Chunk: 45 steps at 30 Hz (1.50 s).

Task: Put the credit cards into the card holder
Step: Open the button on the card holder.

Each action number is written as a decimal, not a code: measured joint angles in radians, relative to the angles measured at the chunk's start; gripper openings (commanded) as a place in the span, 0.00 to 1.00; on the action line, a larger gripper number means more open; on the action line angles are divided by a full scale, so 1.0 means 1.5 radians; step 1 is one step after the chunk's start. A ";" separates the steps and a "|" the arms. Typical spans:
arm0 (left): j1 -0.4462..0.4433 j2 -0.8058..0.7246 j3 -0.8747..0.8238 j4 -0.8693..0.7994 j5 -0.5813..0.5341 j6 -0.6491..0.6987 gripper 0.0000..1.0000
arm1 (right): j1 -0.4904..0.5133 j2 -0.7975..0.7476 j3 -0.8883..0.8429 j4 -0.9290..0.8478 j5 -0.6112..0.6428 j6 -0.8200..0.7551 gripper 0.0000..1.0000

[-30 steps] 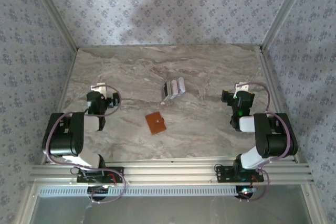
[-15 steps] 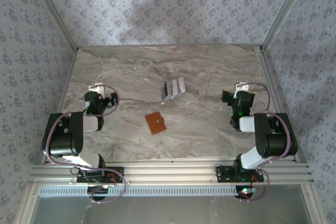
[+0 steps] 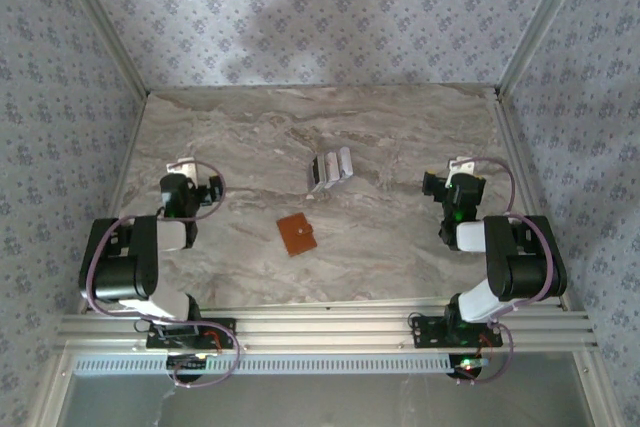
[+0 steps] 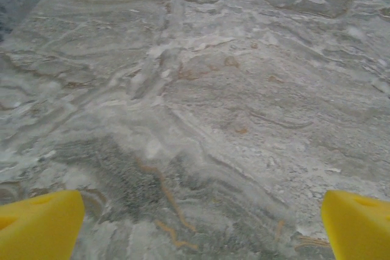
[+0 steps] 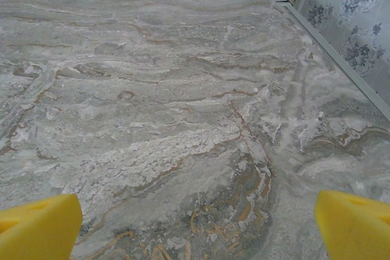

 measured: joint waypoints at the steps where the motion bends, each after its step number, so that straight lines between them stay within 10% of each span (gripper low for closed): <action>1: -0.006 -0.020 0.008 -0.028 -0.019 -0.001 1.00 | 0.002 -0.004 -0.007 0.006 0.003 0.000 1.00; 11: -0.121 -0.164 0.251 -0.414 -0.200 -0.159 1.00 | 0.079 -0.192 0.117 -0.262 0.118 0.044 1.00; 21: -0.123 -0.314 0.252 -0.592 -0.086 -0.311 0.96 | -0.037 -0.331 0.229 -0.577 0.023 0.369 1.00; 35: -0.282 -0.269 0.155 -0.608 0.178 -0.421 0.25 | 0.477 -0.128 0.334 -0.695 0.035 0.300 0.39; 45: -0.301 -0.128 0.106 -0.509 0.280 -0.461 0.18 | 0.645 0.104 0.437 -0.660 -0.028 0.271 0.23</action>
